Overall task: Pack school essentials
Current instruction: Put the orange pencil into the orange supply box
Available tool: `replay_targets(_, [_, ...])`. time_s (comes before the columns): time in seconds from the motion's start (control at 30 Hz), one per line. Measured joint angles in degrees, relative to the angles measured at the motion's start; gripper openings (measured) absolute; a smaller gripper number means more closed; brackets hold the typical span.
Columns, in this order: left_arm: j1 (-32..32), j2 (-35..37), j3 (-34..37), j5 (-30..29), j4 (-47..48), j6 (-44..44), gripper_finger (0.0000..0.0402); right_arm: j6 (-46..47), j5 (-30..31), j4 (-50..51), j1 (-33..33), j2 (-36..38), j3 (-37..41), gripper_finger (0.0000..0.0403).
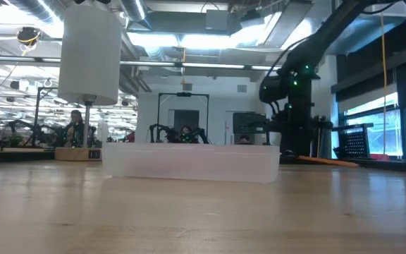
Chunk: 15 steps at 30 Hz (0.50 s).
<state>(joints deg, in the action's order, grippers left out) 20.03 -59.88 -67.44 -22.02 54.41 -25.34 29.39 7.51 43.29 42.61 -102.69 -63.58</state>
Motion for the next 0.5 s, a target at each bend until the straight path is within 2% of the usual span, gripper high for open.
replay_targets(0.2, [-0.02, 0.00, 0.00, -0.02, 0.00, 0.00, 0.0110, -1.28, 0.95, 3.45, -4.29, 0.04, -4.90, 0.0044])
replay_targets(0.33, [-0.02, 0.00, 0.00, -0.02, 0.00, 0.00, 0.0110, -1.54, 4.54, 7.87, -7.74, 0.10, -9.68, 0.0044])
replay_targets(0.5, [-0.02, 0.00, 0.00, -0.02, 0.00, 0.02, 0.0110, -5.91, 5.53, 11.62, -13.76, 0.15, -16.30, 0.0044])
